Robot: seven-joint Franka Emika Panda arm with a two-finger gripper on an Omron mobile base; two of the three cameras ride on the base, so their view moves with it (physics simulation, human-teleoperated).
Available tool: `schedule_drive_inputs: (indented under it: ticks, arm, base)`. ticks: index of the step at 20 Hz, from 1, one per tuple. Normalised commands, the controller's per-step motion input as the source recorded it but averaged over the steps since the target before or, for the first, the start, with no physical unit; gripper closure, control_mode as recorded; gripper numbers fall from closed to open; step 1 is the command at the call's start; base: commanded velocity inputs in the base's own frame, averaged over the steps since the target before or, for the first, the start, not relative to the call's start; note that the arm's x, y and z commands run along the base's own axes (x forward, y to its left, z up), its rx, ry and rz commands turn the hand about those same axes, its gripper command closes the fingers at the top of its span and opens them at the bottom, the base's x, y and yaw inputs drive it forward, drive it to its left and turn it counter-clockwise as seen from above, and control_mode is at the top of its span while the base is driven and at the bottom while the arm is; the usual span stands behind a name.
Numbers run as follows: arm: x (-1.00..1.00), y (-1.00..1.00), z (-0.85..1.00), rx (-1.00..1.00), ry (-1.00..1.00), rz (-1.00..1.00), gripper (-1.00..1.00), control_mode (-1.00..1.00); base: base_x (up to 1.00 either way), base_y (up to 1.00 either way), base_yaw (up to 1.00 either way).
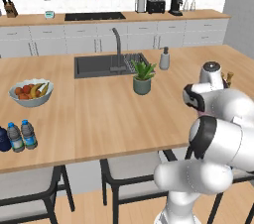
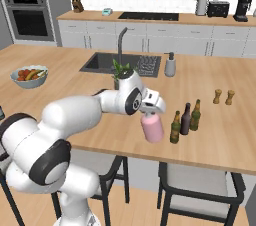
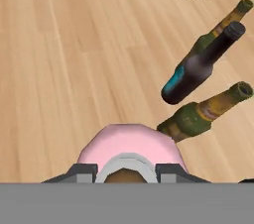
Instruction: Move the plastic bottles in the middle to the plastics group, and the glass bottles in the middle to the glass group.
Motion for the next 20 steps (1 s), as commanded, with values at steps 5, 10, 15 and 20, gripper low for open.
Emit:
schedule_drive_inputs:
  ticks: [5, 10, 15, 20]
  arm:
    - [0.12, -0.23, -0.07, 0.0, 0.05, -0.14, 1.0, -1.0]
    - [0.05, -0.1, -0.12, 0.07, 0.05, -0.09, 1.0, -1.0]
    - [0.05, -0.05, -0.12, 0.18, 0.03, -0.06, 1.0, -1.0]
    - [0.01, -0.08, -0.17, 0.17, 0.03, -0.02, 1.0, -1.0]
  base:
    - [0.0, 0.0, 0.0]
    - [0.0, 0.0, 0.0]
    - [0.0, 0.0, 0.0]
    - [0.0, 0.0, 0.0]
